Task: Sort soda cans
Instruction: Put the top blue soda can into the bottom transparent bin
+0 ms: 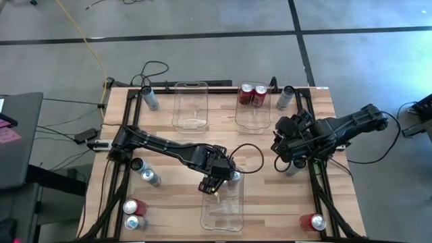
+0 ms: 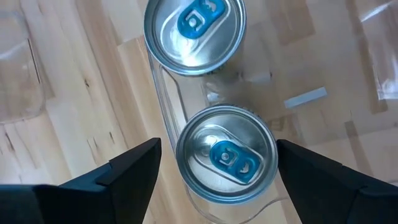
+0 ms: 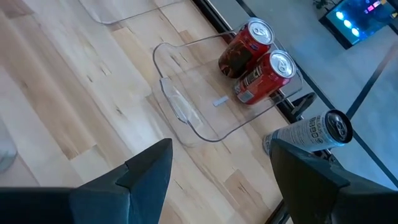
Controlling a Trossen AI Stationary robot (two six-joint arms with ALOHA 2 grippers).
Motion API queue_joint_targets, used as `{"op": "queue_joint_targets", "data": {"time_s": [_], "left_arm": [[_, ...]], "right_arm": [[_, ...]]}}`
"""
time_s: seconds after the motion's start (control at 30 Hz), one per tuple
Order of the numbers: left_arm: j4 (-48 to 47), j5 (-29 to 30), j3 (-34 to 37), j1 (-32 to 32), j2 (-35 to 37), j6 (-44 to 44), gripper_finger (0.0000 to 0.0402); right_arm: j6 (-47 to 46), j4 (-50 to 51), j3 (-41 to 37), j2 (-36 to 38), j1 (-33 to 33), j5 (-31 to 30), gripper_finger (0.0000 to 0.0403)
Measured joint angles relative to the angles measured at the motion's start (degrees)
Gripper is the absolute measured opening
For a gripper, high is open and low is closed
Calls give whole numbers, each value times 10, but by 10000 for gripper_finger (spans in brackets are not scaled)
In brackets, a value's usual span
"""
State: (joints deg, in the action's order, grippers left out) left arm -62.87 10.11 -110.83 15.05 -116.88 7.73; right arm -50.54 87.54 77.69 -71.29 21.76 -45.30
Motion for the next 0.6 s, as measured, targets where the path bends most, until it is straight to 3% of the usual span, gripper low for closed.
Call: {"op": "queue_joint_targets", "data": {"time_s": [0.3, 0.6], "left_arm": [[12, 6, 0, 0, 0, 6, 312], [9, 7, 0, 1, 0, 6, 312]], "right_arm": [[11, -1, 0, 0, 8, 2, 286], [31, -1, 0, 1, 8, 49, 286]]}}
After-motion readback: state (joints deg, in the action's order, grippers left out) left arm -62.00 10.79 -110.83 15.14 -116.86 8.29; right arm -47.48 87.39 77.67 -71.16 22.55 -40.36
